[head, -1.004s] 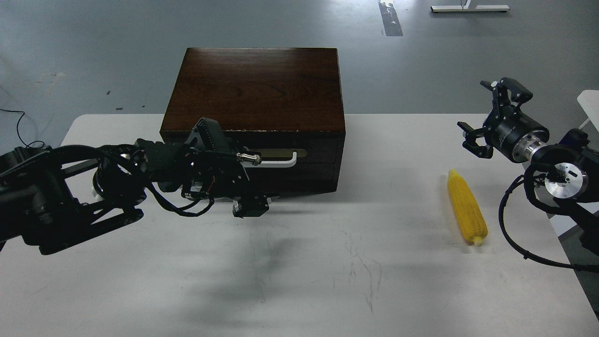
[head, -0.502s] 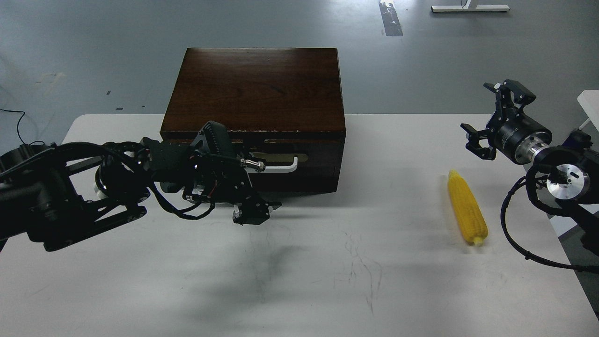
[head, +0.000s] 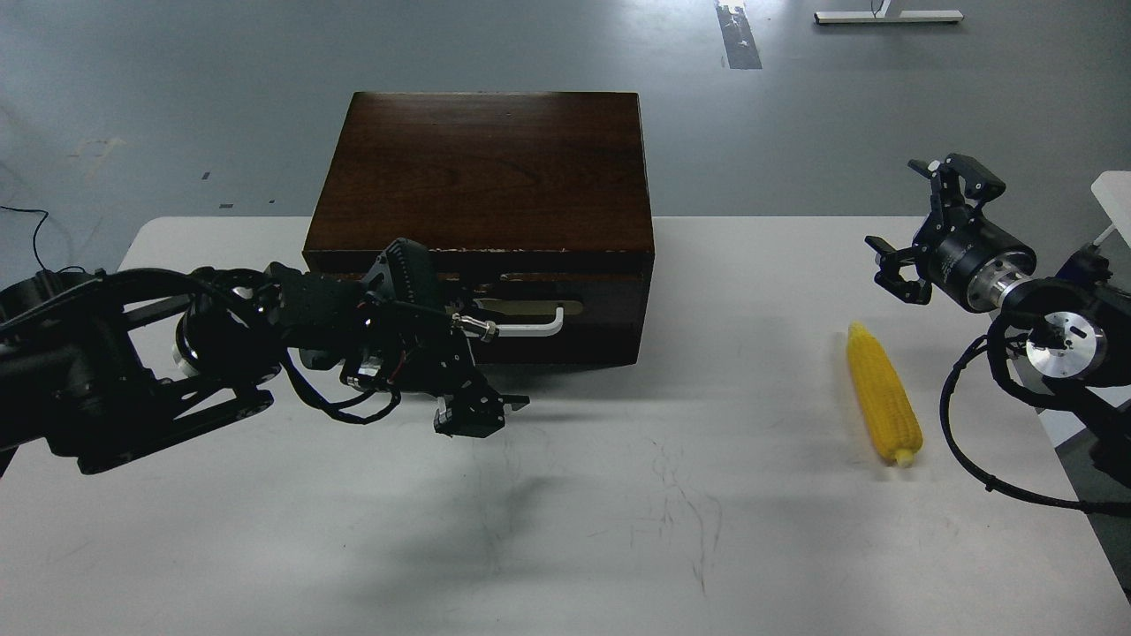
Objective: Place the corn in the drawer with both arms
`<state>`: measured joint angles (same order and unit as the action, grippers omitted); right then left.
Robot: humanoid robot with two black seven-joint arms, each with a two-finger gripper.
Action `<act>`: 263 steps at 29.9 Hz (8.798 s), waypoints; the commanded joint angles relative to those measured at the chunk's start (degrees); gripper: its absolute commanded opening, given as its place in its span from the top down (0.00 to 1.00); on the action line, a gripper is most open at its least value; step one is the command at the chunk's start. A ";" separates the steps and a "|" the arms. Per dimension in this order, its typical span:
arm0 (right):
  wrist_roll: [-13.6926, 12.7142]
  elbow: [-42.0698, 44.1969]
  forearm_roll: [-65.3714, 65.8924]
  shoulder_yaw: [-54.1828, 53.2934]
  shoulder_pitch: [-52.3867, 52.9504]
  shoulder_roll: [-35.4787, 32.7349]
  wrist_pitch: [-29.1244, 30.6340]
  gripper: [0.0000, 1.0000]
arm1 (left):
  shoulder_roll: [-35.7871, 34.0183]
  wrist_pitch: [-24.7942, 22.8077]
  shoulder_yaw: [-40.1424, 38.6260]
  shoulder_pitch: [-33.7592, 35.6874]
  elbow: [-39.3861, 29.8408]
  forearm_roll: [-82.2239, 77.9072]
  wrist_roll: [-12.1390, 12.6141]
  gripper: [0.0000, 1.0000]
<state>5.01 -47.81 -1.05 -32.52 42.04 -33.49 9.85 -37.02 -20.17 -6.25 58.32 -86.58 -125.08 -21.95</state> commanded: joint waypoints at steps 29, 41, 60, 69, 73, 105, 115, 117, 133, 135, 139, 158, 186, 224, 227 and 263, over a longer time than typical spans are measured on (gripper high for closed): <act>-0.08 1.31 0.00 0.09 -0.03 1.94 -0.10 0.00 | -7.45 0.04 1.24 -1.46 -9.31 0.08 -2.83 0.02; -0.08 1.93 0.00 0.09 -0.03 1.94 -0.01 0.00 | -8.42 0.04 1.15 -2.33 -9.93 0.08 -2.74 0.02; -0.08 1.93 0.35 0.09 -0.03 1.94 -0.01 0.00 | -13.08 3.72 0.45 -3.65 -10.98 0.08 1.91 0.02; -0.08 2.02 0.35 0.09 -0.03 1.85 -0.01 0.00 | -12.81 4.17 0.89 -4.18 -11.95 0.08 1.92 0.02; -0.08 2.02 0.35 0.09 -0.03 1.85 -0.01 0.00 | -12.99 4.08 0.98 -4.53 -14.58 0.08 1.92 0.02; -0.08 3.34 0.35 0.09 -0.03 2.11 0.08 0.00 | -14.31 11.91 1.06 -6.20 -14.59 0.08 -1.07 0.02; 0.00 3.34 0.35 0.09 0.06 2.11 0.08 0.00 | -15.10 16.91 0.45 -5.32 -14.59 0.08 -1.16 0.02; -0.08 3.34 0.35 0.09 0.06 2.11 0.08 0.00 | -15.27 18.23 0.45 -5.32 -14.59 0.08 -1.16 0.02; 0.00 3.34 0.35 0.00 0.15 2.64 0.08 0.00 | -15.36 18.85 0.36 -5.50 -14.50 0.08 -0.98 0.02; -0.08 3.34 0.35 0.00 0.15 2.55 0.08 0.00 | -15.27 21.74 -0.69 -5.41 -14.50 0.08 -1.60 0.02; 0.00 3.25 0.26 0.00 0.24 2.55 0.34 0.00 | -15.27 27.63 -2.10 -5.32 -14.59 0.08 -6.05 0.02; 1.14 0.35 5.71 3.43 1.03 -1.84 1.14 0.00 | -13.08 34.67 -18.80 -5.32 -4.75 84.98 -2.32 0.01; 11.78 -18.47 77.51 23.99 1.56 -19.68 0.61 0.08 | -8.77 24.91 -19.24 -6.82 31.47 115.06 20.99 0.01; 13.89 -8.26 81.12 32.61 12.09 -8.69 -8.71 0.90 | -9.03 25.35 -18.45 -8.93 32.00 114.09 16.24 0.01; 14.33 -11.32 81.73 32.69 17.61 -11.41 -10.37 0.90 | -9.21 25.35 -18.45 -8.93 32.00 114.09 16.24 0.01; 22.99 -18.02 113.03 42.54 48.14 15.21 -11.26 0.83 | -10.35 25.53 -18.45 -9.37 32.00 114.09 15.98 0.01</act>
<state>28.00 -65.90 111.97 9.79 90.61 -18.77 -1.40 -47.36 5.36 -24.72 48.97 -54.58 -10.99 -5.97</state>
